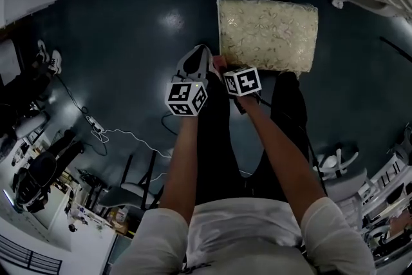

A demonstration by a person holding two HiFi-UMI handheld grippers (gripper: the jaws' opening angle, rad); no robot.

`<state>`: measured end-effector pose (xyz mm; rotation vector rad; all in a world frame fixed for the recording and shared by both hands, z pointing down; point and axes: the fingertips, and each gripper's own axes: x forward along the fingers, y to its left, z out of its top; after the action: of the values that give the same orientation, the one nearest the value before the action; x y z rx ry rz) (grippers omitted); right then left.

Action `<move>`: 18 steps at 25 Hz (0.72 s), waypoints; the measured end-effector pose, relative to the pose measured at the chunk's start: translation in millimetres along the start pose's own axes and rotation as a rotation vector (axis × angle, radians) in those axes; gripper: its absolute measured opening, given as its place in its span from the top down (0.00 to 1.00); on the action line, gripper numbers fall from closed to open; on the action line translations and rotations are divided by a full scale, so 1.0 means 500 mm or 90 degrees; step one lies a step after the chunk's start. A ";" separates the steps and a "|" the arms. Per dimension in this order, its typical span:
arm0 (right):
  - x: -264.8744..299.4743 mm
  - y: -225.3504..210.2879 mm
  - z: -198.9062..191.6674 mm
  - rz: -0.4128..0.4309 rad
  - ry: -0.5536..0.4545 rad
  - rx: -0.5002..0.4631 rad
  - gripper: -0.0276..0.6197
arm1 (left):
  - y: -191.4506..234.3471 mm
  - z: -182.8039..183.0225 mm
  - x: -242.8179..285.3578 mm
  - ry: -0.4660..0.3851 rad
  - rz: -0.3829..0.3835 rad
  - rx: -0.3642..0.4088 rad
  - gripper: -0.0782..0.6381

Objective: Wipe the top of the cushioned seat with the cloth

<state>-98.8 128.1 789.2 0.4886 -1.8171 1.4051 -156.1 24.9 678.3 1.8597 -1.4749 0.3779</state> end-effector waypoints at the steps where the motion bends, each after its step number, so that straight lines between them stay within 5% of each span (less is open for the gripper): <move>1: 0.000 -0.009 0.000 -0.005 -0.001 0.012 0.91 | 0.004 -0.002 -0.002 0.001 -0.002 -0.001 0.87; 7: -0.036 -0.042 -0.008 0.013 -0.005 0.013 0.91 | -0.023 -0.007 0.030 -0.003 -0.017 -0.028 0.87; 18: -0.164 -0.186 -0.036 -0.012 -0.015 0.020 0.91 | -0.220 -0.024 0.174 0.033 -0.107 0.020 0.87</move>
<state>24.0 103.1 787.6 0.5391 -1.8075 1.4223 -25.0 -20.4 702.2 1.9672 -1.2750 0.3663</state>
